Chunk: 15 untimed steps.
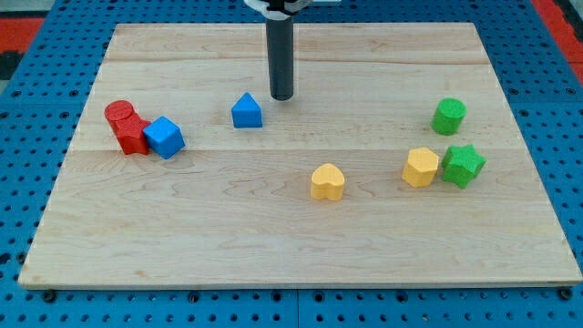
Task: Move the blue triangle closer to red star
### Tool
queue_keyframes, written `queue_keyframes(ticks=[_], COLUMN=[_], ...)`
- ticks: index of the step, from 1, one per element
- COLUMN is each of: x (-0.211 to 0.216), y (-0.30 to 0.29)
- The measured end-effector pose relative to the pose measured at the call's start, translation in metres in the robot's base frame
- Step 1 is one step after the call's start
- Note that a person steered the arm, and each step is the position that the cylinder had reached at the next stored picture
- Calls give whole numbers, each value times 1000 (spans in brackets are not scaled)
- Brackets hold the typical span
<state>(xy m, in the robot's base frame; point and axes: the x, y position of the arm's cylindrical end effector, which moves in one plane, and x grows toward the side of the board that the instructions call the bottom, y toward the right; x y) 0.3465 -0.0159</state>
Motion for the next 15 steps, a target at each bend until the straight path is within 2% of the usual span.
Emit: queue_keyframes(ticks=[3,4,6,7,12,13,14,15], x=[17,35,38,45,45,44,40,67], y=[-10,-41,-74,-112,-153,-145,-92,-51])
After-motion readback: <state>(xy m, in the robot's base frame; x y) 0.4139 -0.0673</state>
